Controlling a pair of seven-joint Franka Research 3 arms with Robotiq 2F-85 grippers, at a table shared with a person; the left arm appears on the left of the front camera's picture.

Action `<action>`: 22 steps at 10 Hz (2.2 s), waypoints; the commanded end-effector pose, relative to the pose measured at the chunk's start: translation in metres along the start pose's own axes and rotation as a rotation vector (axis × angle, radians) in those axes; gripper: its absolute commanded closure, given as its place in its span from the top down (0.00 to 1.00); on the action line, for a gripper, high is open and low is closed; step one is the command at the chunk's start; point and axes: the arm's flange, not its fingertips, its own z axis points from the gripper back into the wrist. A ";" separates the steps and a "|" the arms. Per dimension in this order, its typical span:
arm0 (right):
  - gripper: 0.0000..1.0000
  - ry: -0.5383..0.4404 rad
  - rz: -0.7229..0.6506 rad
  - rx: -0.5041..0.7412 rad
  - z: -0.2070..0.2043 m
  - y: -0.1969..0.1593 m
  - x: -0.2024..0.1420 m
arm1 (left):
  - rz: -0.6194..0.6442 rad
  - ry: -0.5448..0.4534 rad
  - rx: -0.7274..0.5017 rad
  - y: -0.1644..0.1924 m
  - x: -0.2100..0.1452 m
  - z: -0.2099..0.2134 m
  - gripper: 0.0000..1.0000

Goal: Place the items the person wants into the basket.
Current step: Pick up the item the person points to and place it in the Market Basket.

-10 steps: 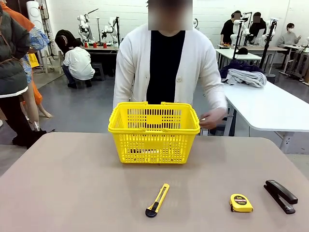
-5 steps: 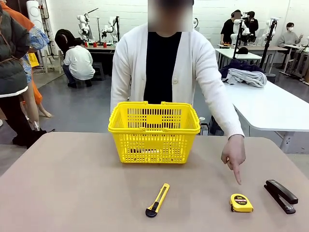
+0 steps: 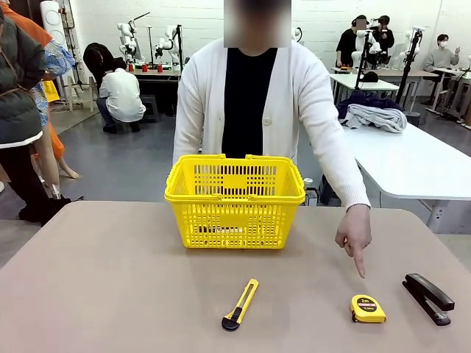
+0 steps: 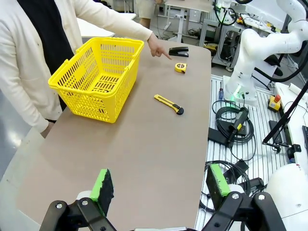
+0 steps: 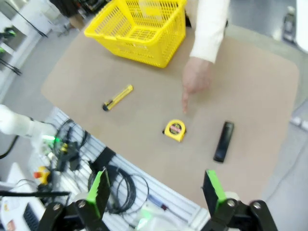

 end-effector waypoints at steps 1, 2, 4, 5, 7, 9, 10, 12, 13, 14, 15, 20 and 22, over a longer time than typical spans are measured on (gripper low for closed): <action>1.00 0.263 -0.109 -0.110 -0.024 0.025 0.034 | -0.023 -0.018 0.000 0.001 0.000 0.002 1.00; 1.00 0.350 -0.142 -0.153 -0.043 0.034 0.055 | -0.023 -0.018 0.000 0.001 0.000 0.002 1.00; 1.00 0.437 -0.217 -0.246 -0.096 0.044 0.085 | -0.023 -0.018 0.000 0.001 0.000 0.002 1.00; 1.00 0.471 -0.255 -0.280 -0.128 0.044 0.093 | -0.023 -0.018 0.000 0.001 0.000 0.002 1.00; 1.00 0.484 -0.308 -0.319 -0.189 0.032 0.096 | -0.023 -0.018 0.000 0.001 0.000 0.002 1.00; 1.00 0.448 -0.295 -0.333 -0.228 0.024 0.088 | -0.023 -0.018 0.000 0.001 0.000 0.002 1.00; 1.00 0.431 -0.288 -0.363 -0.242 0.020 0.079 | -0.023 -0.018 0.000 0.001 0.000 0.002 1.00; 1.00 0.423 -0.283 -0.396 -0.255 0.013 0.065 | -0.023 -0.018 0.000 0.001 0.000 0.002 1.00; 1.00 0.424 -0.292 -0.382 -0.256 0.009 0.061 | -0.023 -0.018 0.000 0.001 0.000 0.002 1.00; 1.00 0.421 -0.293 -0.361 -0.253 0.007 0.058 | -0.023 -0.018 0.000 0.001 0.000 0.002 1.00; 1.00 0.440 -0.274 -0.356 -0.254 0.007 0.067 | -0.023 -0.018 0.000 0.001 0.000 0.002 1.00; 1.00 0.440 -0.274 -0.356 -0.254 0.007 0.067 | -0.023 -0.018 0.000 0.001 0.000 0.002 1.00; 1.00 0.431 -0.257 -0.347 -0.266 0.014 0.059 | -0.023 -0.018 0.000 0.001 0.000 0.002 1.00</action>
